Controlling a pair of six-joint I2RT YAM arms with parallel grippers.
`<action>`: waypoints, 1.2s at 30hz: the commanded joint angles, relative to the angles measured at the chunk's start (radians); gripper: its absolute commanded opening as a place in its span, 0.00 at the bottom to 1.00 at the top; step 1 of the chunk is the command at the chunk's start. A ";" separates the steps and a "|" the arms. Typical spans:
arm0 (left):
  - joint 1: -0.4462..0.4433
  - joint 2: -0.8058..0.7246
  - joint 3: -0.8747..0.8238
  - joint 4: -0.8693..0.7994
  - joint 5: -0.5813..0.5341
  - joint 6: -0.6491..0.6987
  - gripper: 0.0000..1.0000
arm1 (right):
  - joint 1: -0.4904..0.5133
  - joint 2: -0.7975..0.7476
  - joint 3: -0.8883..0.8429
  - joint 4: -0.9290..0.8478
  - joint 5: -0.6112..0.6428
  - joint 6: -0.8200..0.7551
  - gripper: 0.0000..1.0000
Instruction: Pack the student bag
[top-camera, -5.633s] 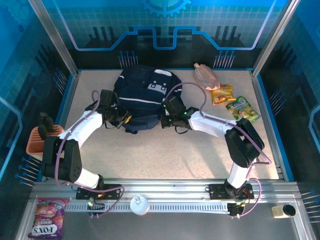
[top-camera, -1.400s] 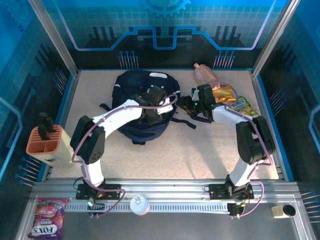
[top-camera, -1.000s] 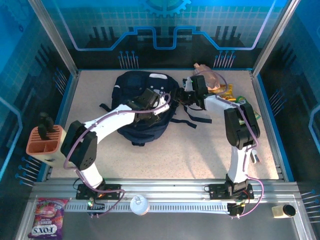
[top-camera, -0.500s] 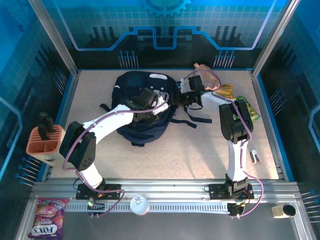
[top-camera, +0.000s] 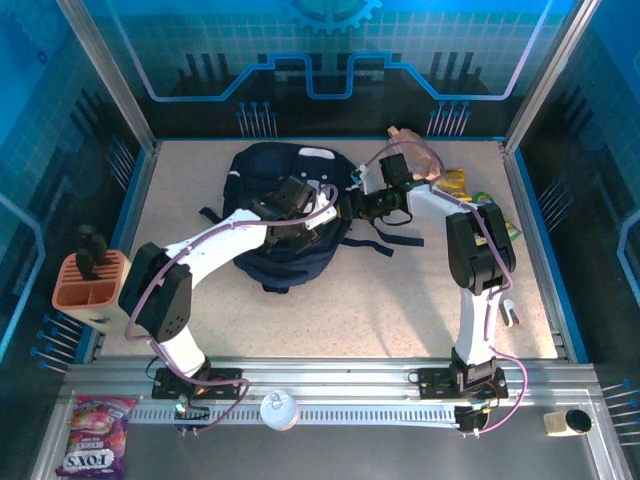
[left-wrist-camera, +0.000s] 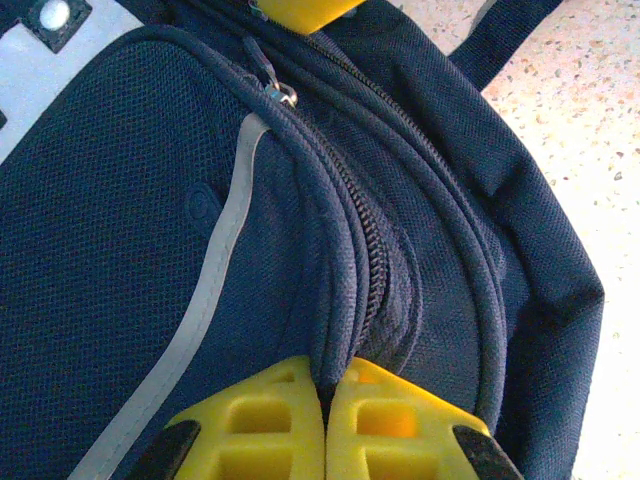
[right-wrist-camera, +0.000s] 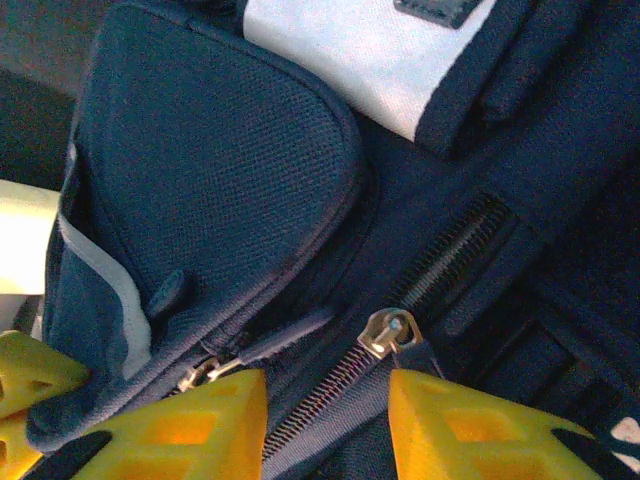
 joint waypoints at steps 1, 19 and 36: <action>0.011 -0.016 0.010 -0.008 0.036 -0.033 0.00 | -0.005 0.005 0.018 -0.039 0.028 -0.025 0.41; 0.011 -0.010 0.016 -0.028 0.050 -0.026 0.00 | 0.010 0.049 -0.023 0.110 -0.101 0.081 0.47; 0.030 -0.020 0.008 -0.044 0.072 -0.026 0.00 | -0.005 -0.016 -0.114 0.149 -0.098 0.071 0.34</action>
